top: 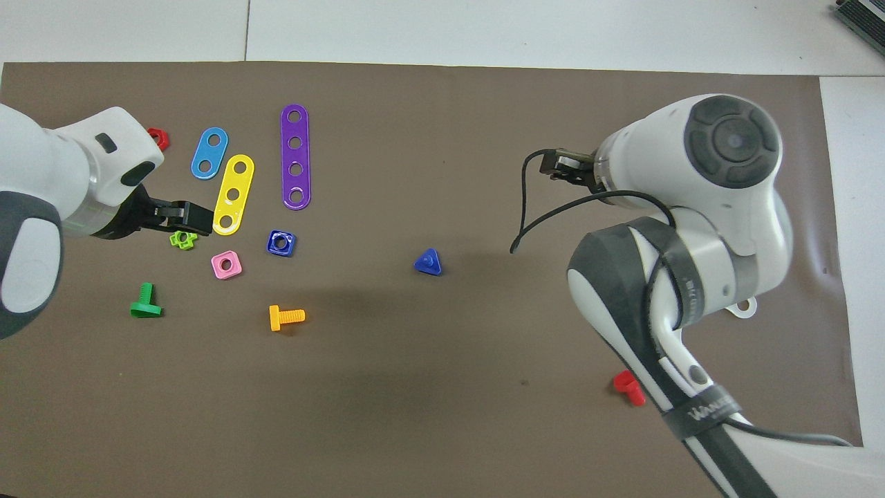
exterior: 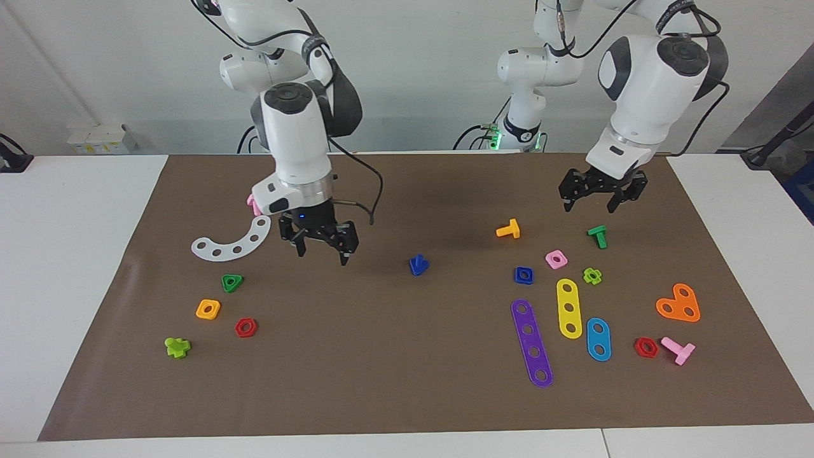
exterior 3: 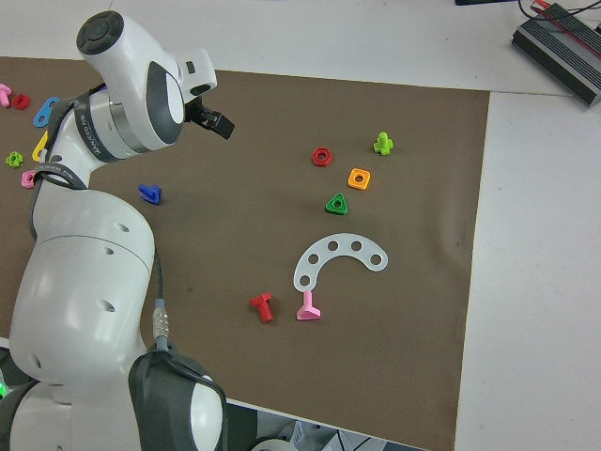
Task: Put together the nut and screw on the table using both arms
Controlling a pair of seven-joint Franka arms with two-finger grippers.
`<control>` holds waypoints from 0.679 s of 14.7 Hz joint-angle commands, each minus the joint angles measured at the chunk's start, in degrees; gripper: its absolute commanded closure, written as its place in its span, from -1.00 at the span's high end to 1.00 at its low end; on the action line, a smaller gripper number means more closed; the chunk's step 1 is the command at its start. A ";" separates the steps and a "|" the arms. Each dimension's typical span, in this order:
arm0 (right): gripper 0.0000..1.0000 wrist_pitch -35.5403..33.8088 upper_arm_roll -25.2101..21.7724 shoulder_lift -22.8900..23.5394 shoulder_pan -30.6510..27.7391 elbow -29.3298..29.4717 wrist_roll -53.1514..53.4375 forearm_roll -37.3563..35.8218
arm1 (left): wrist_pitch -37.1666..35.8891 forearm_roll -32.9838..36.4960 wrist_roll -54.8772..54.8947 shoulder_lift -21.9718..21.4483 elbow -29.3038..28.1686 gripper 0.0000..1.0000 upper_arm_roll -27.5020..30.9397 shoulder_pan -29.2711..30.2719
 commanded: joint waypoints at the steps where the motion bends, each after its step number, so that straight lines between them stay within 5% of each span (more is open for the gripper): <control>1: 1.00 -5.64 0.93 -4.52 -5.70 -1.26 -7.56 1.46 | 4.26 0.42 -1.74 3.39 -0.96 0.91 0.76 -3.23; 6: 1.00 -15.84 0.84 -10.76 -14.49 -0.22 -20.39 3.40 | 18.58 0.33 -2.45 7.86 -7.80 0.91 0.76 -4.55; 10: 1.00 -28.31 0.40 -11.04 -19.25 8.99 -26.81 4.20 | 26.31 0.33 -1.75 12.53 -10.52 0.98 0.76 -6.13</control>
